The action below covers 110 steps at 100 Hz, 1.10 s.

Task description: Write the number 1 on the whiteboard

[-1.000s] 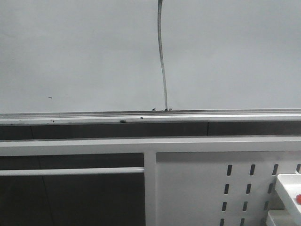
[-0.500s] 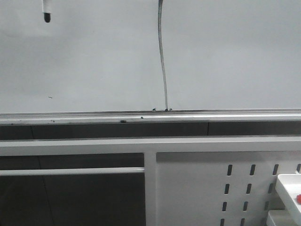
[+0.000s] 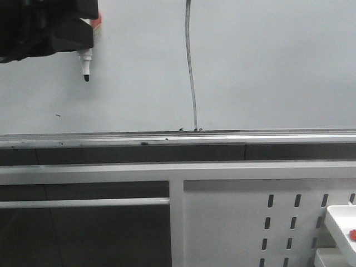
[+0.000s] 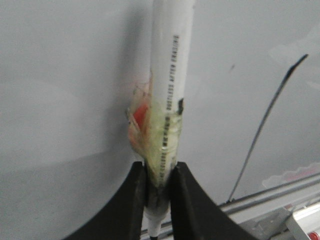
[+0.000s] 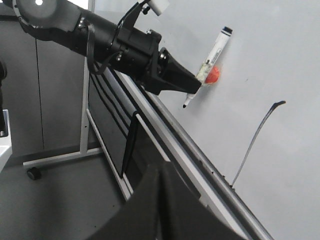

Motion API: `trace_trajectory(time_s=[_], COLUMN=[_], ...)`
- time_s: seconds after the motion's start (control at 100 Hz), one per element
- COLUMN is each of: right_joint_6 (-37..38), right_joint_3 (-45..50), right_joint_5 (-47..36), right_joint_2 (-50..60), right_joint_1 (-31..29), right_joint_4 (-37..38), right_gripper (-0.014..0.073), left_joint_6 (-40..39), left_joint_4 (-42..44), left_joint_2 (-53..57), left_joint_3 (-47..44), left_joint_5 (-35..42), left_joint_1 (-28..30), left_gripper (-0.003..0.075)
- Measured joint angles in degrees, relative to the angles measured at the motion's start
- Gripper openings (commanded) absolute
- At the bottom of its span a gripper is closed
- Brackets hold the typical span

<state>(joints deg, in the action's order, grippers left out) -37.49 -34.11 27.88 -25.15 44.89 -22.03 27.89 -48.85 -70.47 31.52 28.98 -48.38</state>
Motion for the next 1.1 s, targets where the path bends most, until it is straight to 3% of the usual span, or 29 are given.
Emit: trace_trajectory(time_s=[0.18, 0.48, 0.86, 1.1], right_joint_6=[0.2, 0.7, 0.7, 0.7], right_joint_3=[0.9, 0.9, 0.9, 0.9], right_joint_5=[-0.5, -0.5, -0.9, -1.0], right_joint_2=[0.0, 0.0, 0.0, 0.0], right_joint_1=[0.0, 0.0, 0.0, 0.0], right_joint_4=[-0.2, -1.6, -2.9, -3.3], right_gripper=[-0.0049, -0.0049, -0.0049, -0.0049], left_joint_6=[-5.8, -9.2, -9.3, -9.3], left_joint_4=[8.7, 10.6, 10.7, 7.1], left_joint_2=[-4.3, -8.5, -9.0, -9.0], left_joint_3=[0.1, 2.7, 7.7, 11.9], left_joint_5=[4.2, 4.1, -4.0, -16.8], left_joint_1=[0.0, 0.0, 0.1, 3.4], left_gripper=[-0.0020, -0.0020, -0.0020, -0.0020])
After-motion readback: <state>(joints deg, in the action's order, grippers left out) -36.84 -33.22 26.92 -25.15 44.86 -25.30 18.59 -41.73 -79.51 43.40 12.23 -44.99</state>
